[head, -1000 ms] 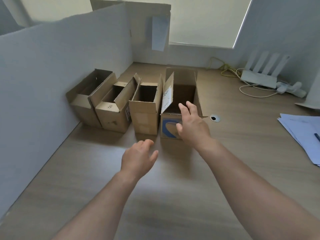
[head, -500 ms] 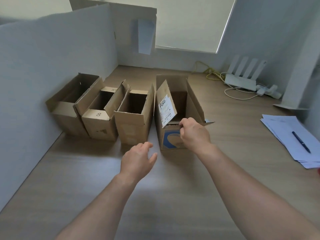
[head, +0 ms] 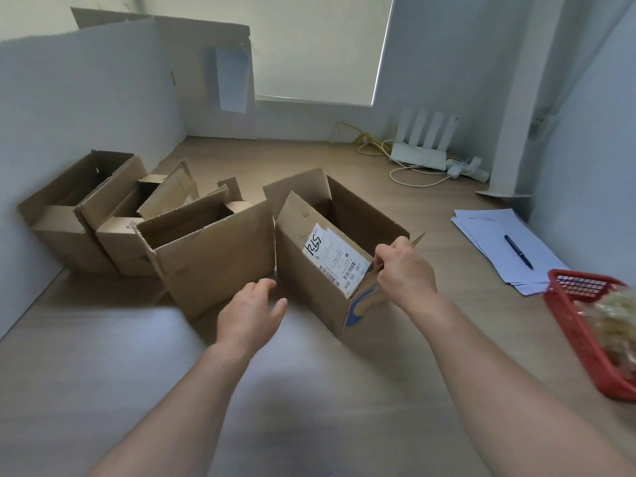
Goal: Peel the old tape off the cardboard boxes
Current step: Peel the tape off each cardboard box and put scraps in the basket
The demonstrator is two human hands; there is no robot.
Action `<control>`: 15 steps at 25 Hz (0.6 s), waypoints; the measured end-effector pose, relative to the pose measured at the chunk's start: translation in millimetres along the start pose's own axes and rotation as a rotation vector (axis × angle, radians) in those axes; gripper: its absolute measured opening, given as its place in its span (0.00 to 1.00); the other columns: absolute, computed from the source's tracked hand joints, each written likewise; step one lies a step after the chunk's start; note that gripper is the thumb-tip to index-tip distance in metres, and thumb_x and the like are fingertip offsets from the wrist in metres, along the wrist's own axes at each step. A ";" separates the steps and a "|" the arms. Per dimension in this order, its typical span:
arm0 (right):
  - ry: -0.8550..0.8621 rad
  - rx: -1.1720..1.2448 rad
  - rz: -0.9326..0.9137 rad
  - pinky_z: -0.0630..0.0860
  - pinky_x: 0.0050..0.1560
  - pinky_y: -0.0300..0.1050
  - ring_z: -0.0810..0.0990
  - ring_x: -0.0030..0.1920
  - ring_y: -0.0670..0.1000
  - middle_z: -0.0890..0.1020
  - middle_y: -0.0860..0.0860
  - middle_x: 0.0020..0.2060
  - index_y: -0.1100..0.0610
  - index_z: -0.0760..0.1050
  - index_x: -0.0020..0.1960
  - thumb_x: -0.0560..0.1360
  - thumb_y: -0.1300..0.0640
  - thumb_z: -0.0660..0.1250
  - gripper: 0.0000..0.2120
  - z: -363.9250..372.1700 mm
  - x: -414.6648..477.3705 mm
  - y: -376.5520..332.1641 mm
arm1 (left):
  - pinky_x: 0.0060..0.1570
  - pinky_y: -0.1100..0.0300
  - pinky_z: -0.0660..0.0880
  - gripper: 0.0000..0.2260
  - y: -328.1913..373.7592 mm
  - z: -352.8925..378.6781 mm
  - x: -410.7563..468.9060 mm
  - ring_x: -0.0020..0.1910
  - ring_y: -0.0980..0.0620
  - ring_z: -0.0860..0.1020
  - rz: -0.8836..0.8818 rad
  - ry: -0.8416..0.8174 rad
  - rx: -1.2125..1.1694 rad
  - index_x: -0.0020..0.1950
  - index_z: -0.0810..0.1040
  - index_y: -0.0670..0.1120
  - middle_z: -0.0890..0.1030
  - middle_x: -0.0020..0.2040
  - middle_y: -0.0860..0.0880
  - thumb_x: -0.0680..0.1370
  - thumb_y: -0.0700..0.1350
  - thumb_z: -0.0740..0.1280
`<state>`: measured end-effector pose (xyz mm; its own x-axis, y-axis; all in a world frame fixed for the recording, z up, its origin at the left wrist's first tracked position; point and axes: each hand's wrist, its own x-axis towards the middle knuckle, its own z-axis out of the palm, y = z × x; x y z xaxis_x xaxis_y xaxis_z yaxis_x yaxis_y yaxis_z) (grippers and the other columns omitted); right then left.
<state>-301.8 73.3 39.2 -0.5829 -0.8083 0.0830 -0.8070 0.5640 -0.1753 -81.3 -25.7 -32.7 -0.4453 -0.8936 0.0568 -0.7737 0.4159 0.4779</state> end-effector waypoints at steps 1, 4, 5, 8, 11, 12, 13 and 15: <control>-0.006 0.015 -0.001 0.64 0.40 0.43 0.72 0.47 0.55 0.70 0.52 0.51 0.55 0.74 0.48 0.73 0.66 0.56 0.11 -3.4 -4.4 16.6 | 0.51 0.54 0.73 0.18 6.0 4.0 -3.2 0.59 0.50 0.75 -0.007 0.000 -0.018 0.67 0.71 0.52 0.76 0.60 0.51 0.79 0.56 0.62; 0.011 0.098 -0.046 0.65 0.48 0.42 0.69 0.62 0.56 0.69 0.51 0.63 0.54 0.75 0.46 0.73 0.66 0.59 0.10 -12.0 -15.6 63.0 | 0.50 0.54 0.73 0.19 18.2 13.6 -9.6 0.57 0.48 0.75 -0.045 -0.002 -0.033 0.68 0.67 0.52 0.75 0.61 0.49 0.80 0.56 0.60; 0.051 0.147 -0.054 0.66 0.51 0.44 0.67 0.65 0.56 0.66 0.52 0.68 0.54 0.75 0.48 0.74 0.66 0.58 0.11 -13.7 -19.2 75.6 | 0.50 0.53 0.73 0.20 22.7 16.2 -11.1 0.58 0.47 0.75 -0.051 -0.005 -0.018 0.69 0.66 0.51 0.74 0.63 0.48 0.80 0.56 0.59; 0.236 0.318 0.127 0.68 0.56 0.49 0.68 0.66 0.59 0.58 0.56 0.73 0.54 0.69 0.65 0.76 0.67 0.54 0.20 -9.9 -21.2 99.2 | 0.51 0.53 0.74 0.21 34.2 22.1 -15.6 0.60 0.47 0.74 -0.043 0.012 0.002 0.71 0.65 0.49 0.73 0.65 0.47 0.80 0.55 0.60; 0.179 0.328 0.381 0.69 0.48 0.47 0.74 0.54 0.60 0.68 0.57 0.65 0.56 0.68 0.64 0.75 0.64 0.55 0.19 5.6 -22.2 111.5 | 0.54 0.50 0.73 0.22 41.0 24.4 -21.5 0.63 0.46 0.72 -0.019 0.110 -0.002 0.70 0.67 0.47 0.71 0.66 0.46 0.79 0.53 0.64; 0.004 0.194 0.390 0.70 0.46 0.46 0.75 0.51 0.60 0.72 0.57 0.60 0.56 0.70 0.61 0.75 0.62 0.55 0.16 15.2 -24.6 111.9 | 0.56 0.49 0.72 0.22 40.8 24.5 -22.9 0.64 0.45 0.70 -0.005 0.158 0.019 0.70 0.68 0.45 0.70 0.67 0.44 0.78 0.52 0.66; -0.228 0.054 0.357 0.71 0.46 0.44 0.77 0.52 0.58 0.75 0.56 0.58 0.55 0.72 0.58 0.74 0.60 0.56 0.14 25.6 -29.9 108.7 | 0.61 0.48 0.69 0.23 39.9 24.4 -23.5 0.66 0.44 0.68 0.007 0.197 0.054 0.70 0.68 0.44 0.69 0.68 0.43 0.77 0.51 0.67; -0.623 -0.138 0.230 0.70 0.47 0.41 0.78 0.55 0.55 0.78 0.53 0.56 0.55 0.73 0.59 0.74 0.58 0.58 0.14 45.8 -43.6 92.8 | 0.69 0.46 0.62 0.27 35.1 22.1 -23.3 0.72 0.43 0.62 0.010 0.231 0.127 0.72 0.66 0.45 0.64 0.73 0.43 0.76 0.50 0.69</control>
<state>-347.0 153.2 -25.6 -0.6109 -0.5882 -0.5300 -0.6978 0.7162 0.0093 -108.1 13.5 -36.6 -0.3496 -0.8983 0.2663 -0.8268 0.4295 0.3632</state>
